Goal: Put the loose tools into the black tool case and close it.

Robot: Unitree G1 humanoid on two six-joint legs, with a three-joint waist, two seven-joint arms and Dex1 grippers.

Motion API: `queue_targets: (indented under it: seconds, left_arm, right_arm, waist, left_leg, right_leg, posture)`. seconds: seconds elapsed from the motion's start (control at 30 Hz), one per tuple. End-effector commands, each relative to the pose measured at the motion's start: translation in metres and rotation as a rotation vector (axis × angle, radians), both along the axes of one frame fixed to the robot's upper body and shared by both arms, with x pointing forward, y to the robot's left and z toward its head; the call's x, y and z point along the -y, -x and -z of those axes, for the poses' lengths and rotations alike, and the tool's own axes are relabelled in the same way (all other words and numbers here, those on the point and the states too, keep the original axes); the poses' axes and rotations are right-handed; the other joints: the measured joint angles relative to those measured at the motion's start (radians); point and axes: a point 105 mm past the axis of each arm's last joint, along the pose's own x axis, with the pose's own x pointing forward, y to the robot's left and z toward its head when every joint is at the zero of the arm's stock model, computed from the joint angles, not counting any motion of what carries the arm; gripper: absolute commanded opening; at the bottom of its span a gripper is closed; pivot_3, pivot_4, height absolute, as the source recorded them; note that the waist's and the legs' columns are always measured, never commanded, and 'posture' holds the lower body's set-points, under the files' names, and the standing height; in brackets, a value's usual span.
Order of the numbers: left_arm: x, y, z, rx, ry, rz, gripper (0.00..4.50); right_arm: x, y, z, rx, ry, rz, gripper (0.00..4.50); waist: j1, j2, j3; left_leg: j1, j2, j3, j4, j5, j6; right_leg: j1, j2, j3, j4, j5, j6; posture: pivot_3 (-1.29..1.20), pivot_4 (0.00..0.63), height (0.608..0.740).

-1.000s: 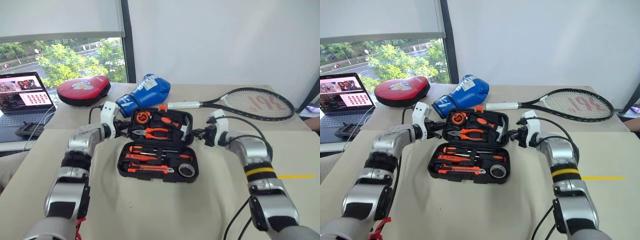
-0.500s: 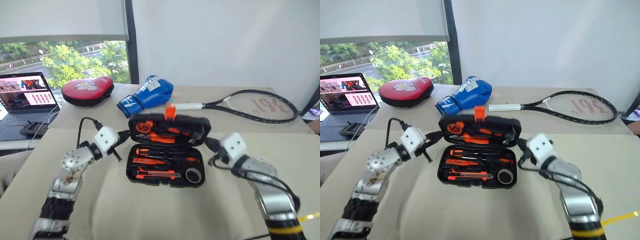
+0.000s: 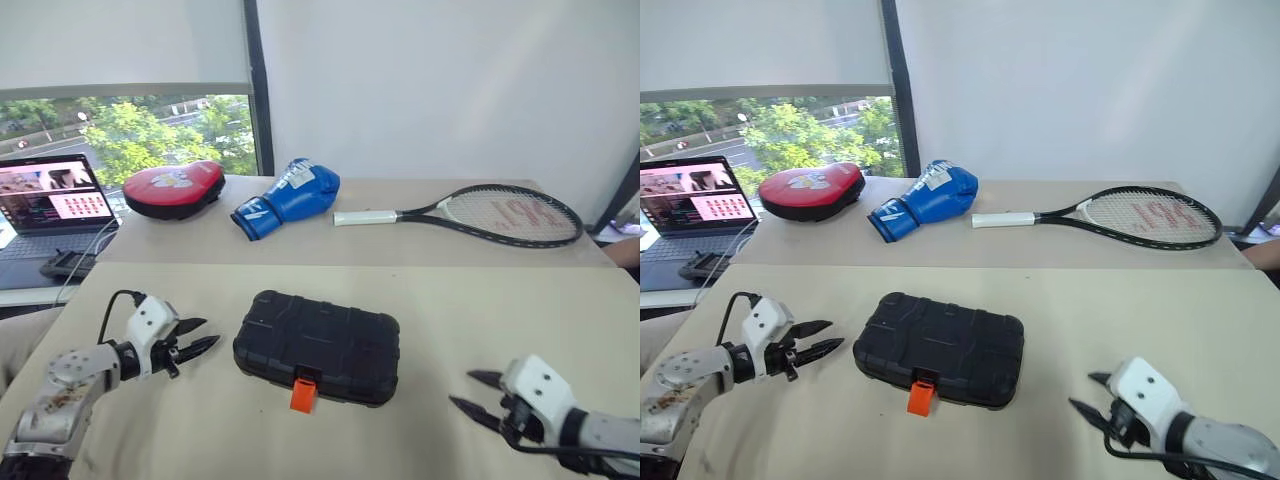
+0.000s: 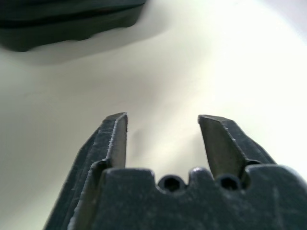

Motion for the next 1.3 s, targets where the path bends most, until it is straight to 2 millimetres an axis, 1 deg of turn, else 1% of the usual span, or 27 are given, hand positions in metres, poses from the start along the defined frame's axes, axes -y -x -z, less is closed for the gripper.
queue_targets:
  seconds: [0.03, 0.07, 0.1, 0.13, 0.2, 0.23, 0.3, 0.37, 0.43, 0.53, 0.63, 0.67, 0.8, 0.87, 0.97, 1.03, 1.1, 1.17, 1.23, 1.3]
  left_arm:
    - [0.005, -0.002, -0.021, -0.003, 0.079, 0.033, 2.54]
    - [0.010, -0.001, -0.024, -0.023, 0.113, 0.054, 2.54]
    - [0.014, 0.000, -0.026, -0.039, 0.137, 0.068, 1.96]
    - [0.018, 0.002, -0.029, -0.056, 0.154, 0.092, 1.74]
    - [0.026, 0.008, -0.034, -0.089, 0.164, 0.146, 0.93]
    - [0.029, 0.011, -0.037, -0.105, 0.168, 0.170, 0.52]
    - [0.034, 0.019, -0.044, -0.142, 0.174, 0.219, 0.04]
    - [0.038, 0.029, -0.053, -0.166, 0.163, 0.273, 0.04]
    - [0.041, 0.037, -0.061, -0.190, 0.168, 0.316, 0.04]
    - [0.045, 0.050, -0.070, -0.212, 0.151, 0.371, 0.04]
    - [0.047, 0.067, -0.075, -0.237, 0.131, 0.423, 0.04]
    - [0.048, 0.068, -0.075, -0.231, 0.125, 0.421, 0.04]
    - [0.050, 0.069, -0.071, -0.214, 0.126, 0.403, 0.04]
    - [0.053, 0.066, -0.070, -0.192, 0.129, 0.389, 0.04]
    - [0.059, 0.063, -0.071, -0.174, 0.131, 0.388, 0.04]
    - [0.065, 0.058, -0.075, -0.154, 0.136, 0.390, 0.04]
    - [0.070, 0.052, -0.080, -0.133, 0.152, 0.388, 0.04]
    - [0.077, 0.042, -0.084, -0.113, 0.175, 0.375, 0.04]
    - [0.100, 0.029, -0.084, -0.092, 0.214, 0.413, 0.04]
    - [0.118, 0.018, -0.082, -0.071, 0.233, 0.436, 0.04]
  right_arm:
    - [-0.035, 0.018, -0.020, -0.046, -0.116, -0.183, 1.51]
    - [-0.052, 0.021, -0.021, -0.071, -0.165, -0.262, 1.19]
    - [-0.062, 0.024, -0.023, -0.091, -0.197, -0.316, 0.87]
    - [-0.072, 0.023, -0.022, -0.110, -0.208, -0.362, 0.51]
    - [-0.082, 0.021, -0.015, -0.153, -0.176, -0.438, 0.00]
    - [-0.085, 0.018, -0.010, -0.164, -0.153, -0.457, 0.00]
    - [-0.091, 0.011, 0.000, -0.187, -0.087, -0.507, 0.00]
    - [-0.093, -0.006, 0.007, -0.172, -0.038, -0.492, 0.00]
    - [-0.094, -0.020, 0.007, -0.145, -0.009, -0.471, 0.00]
    - [-0.093, -0.041, 0.002, -0.108, 0.000, -0.413, 0.00]
    - [-0.089, -0.071, -0.007, -0.053, -0.006, -0.318, 0.00]
    - [-0.086, -0.082, -0.010, -0.036, -0.001, -0.283, 0.00]
    - [-0.074, -0.117, -0.016, 0.015, 0.018, -0.167, 0.00]
    - [-0.062, -0.140, -0.017, 0.049, 0.043, -0.087, 0.00]
    - [-0.052, -0.159, -0.020, 0.072, 0.057, -0.054, 0.00]
    - [-0.050, -0.159, -0.027, 0.078, 0.046, -0.089, 0.00]
    - [-0.050, -0.151, -0.032, 0.054, 0.005, -0.128, 0.00]
    - [-0.055, -0.132, -0.036, 0.032, -0.027, -0.221, 0.00]
    - [-0.053, -0.121, -0.041, 0.064, -0.089, -0.181, 0.00]
    - [-0.052, -0.114, -0.044, 0.087, -0.139, -0.125, 0.00]
  waist:
    - [0.002, -0.001, 0.000]
    - [0.002, -0.001, 0.000]
    - [0.001, -0.002, 0.001]
    - [0.001, -0.003, 0.001]
    - [0.000, -0.004, 0.002]
    - [0.000, -0.004, 0.002]
    - [0.000, -0.005, 0.002]
    - [0.000, -0.005, 0.002]
    - [0.000, -0.005, 0.002]
    - [0.001, -0.005, 0.002]
    - [-0.007, -0.006, 0.003]
    - [-0.008, -0.006, 0.003]
    - [-0.007, -0.005, 0.003]
    - [-0.005, -0.005, 0.003]
    - [-0.004, -0.005, 0.003]
    - [-0.002, -0.005, 0.003]
    - [0.002, -0.005, 0.003]
    - [0.004, -0.005, 0.003]
    - [0.010, -0.005, 0.003]
    - [0.013, -0.005, 0.003]
  left_leg:
    - [0.001, 0.000, 0.000, 0.000, 0.000, 0.000]
    - [0.002, 0.000, 0.000, 0.001, 0.000, 0.000]
    - [0.003, 0.000, 0.000, 0.001, -0.001, -0.001]
    - [0.005, 0.000, 0.000, 0.001, -0.002, -0.002]
    - [0.005, 0.000, 0.000, 0.001, -0.002, -0.003]
    - [0.004, 0.000, 0.000, 0.000, -0.002, -0.003]
    - [0.002, -0.001, 0.000, 0.000, -0.001, -0.002]
    - [-0.003, -0.002, 0.000, 0.000, 0.004, -0.009]
    - [-0.005, -0.003, 0.000, 0.000, 0.004, -0.010]
    - [-0.006, -0.003, 0.000, 0.000, 0.004, -0.010]
    - [-0.006, -0.002, 0.001, 0.000, 0.004, -0.010]
    - [-0.005, -0.002, 0.001, 0.000, 0.004, -0.010]
    - [-0.005, -0.002, 0.001, 0.000, 0.004, -0.009]
    - [-0.004, -0.001, 0.001, 0.000, 0.005, -0.009]
    - [-0.005, -0.002, 0.002, 0.000, 0.006, -0.010]
    - [-0.005, -0.002, 0.001, 0.000, 0.006, -0.011]
    - [-0.005, -0.002, 0.001, 0.000, 0.007, -0.011]
    - [-0.006, -0.002, 0.001, 0.000, 0.006, -0.011]
    - [-0.007, -0.003, 0.000, -0.001, 0.006, -0.010]
    - [-0.007, -0.003, 0.000, 0.000, 0.005, -0.009]
  right_leg:
    - [0.001, 0.000, 0.000, 0.000, 0.000, 0.000]
    - [0.002, -0.001, 0.000, -0.001, 0.000, 0.000]
    - [0.003, -0.002, 0.000, -0.001, 0.000, 0.000]
    - [0.005, -0.004, 0.000, -0.001, -0.001, 0.001]
    - [0.005, -0.005, 0.000, -0.001, -0.001, 0.002]
    - [0.003, -0.005, 0.000, -0.001, 0.000, 0.000]
    - [0.000, -0.004, 0.000, -0.001, 0.000, -0.001]
    - [-0.004, -0.002, 0.000, 0.000, 0.000, -0.001]
    - [-0.006, -0.002, 0.000, 0.000, 0.000, -0.001]
    - [-0.006, -0.001, -0.001, -0.001, 0.000, -0.002]
    - [-0.006, -0.001, 0.000, -0.001, 0.000, -0.002]
    - [-0.006, -0.001, 0.000, -0.001, 0.000, -0.002]
    - [-0.006, -0.001, 0.000, 0.000, 0.001, -0.004]
    - [-0.006, 0.001, 0.000, 0.000, 0.002, -0.005]
    - [-0.006, 0.001, 0.000, 0.000, 0.002, -0.006]
    - [-0.006, 0.001, 0.000, 0.000, 0.002, -0.006]
    - [-0.006, 0.002, 0.000, 0.000, 0.002, -0.006]
    - [-0.006, 0.002, -0.001, 0.000, 0.002, -0.006]
    - [-0.006, 0.001, -0.001, -0.001, 0.001, -0.004]
    - [-0.004, 0.001, -0.002, -0.001, 0.001, -0.003]
  posture:
    - [0.00, 0.150, 0.740]
    - [0.00, 0.150, 0.740]
    - [0.00, 0.150, 0.740]
    - [0.00, 0.150, 0.740]
    - [0.00, 0.150, 0.740]
    - [0.00, 0.150, 0.740]
    - [0.00, 0.150, 0.740]
    - [0.00, 0.150, 0.740]
    - [0.00, 0.150, 0.740]
    - [0.00, 0.150, 0.740]
    - [0.00, 0.150, 0.740]
    - [0.00, 0.150, 0.740]
    - [0.00, 0.150, 0.740]
    - [0.00, 0.150, 0.740]
    - [0.00, 0.150, 0.740]
    - [0.00, 0.150, 0.740]
    - [0.00, 0.150, 0.740]
    - [0.00, 0.150, 0.740]
    - [0.00, 0.150, 0.740]
    - [0.00, 0.150, 0.740]
